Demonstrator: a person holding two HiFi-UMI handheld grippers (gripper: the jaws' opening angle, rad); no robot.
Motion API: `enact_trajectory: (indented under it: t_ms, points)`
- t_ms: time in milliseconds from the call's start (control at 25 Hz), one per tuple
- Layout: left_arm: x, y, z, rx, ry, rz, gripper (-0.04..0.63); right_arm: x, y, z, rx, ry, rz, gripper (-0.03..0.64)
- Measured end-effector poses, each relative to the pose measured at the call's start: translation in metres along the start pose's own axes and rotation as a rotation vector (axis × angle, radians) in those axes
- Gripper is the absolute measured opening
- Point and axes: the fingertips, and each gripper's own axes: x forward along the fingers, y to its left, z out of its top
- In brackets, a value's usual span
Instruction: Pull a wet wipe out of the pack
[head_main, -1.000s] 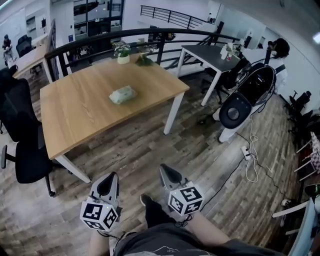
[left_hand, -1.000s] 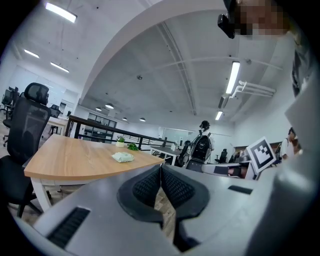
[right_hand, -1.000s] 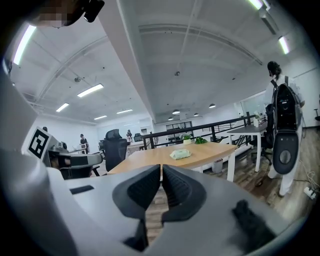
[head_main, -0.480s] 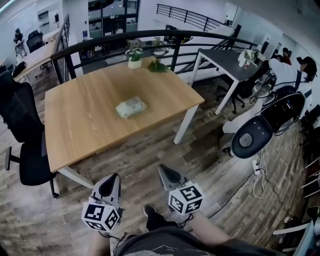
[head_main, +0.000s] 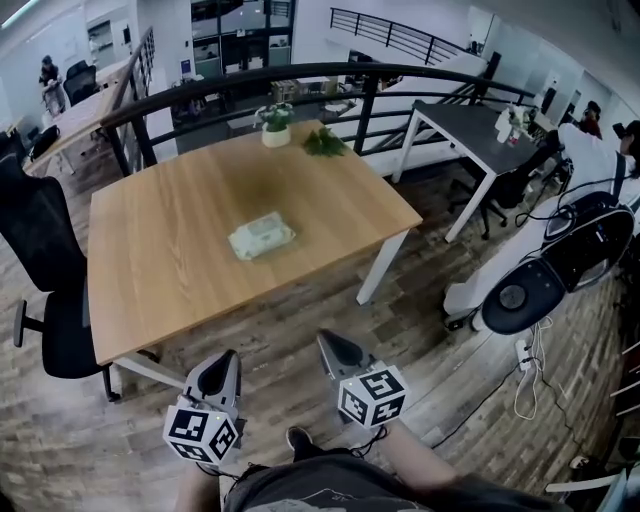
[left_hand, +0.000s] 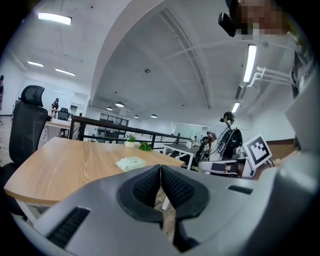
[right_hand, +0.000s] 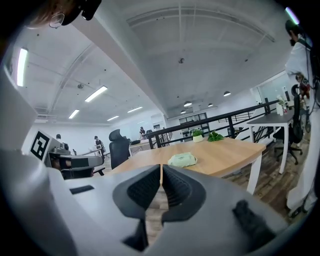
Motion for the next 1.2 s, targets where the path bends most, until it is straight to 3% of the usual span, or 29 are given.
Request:
enact_trajectory:
  t_ms: [320, 640, 920, 1200]
  points:
    - [0.026, 0.000, 0.018, -0.001, -0.015, 0.041, 0.014, 0.021, -0.028, 0.020, -0.017, -0.001, 0.028, 0.028]
    - [0.053, 0.017, 0.014, 0.000, -0.002, 0.040, 0.014, 0.042, -0.039, 0.009, -0.011, 0.021, 0.030, 0.028]
    - [0.095, 0.045, 0.019, -0.004, 0.009, 0.000, 0.014, 0.081, -0.057, 0.020, -0.020, 0.038, -0.004, 0.028]
    - [0.162, 0.100, 0.033, -0.026, 0.034, -0.026, 0.014, 0.151, -0.082, 0.038, -0.035, 0.075, -0.036, 0.028]
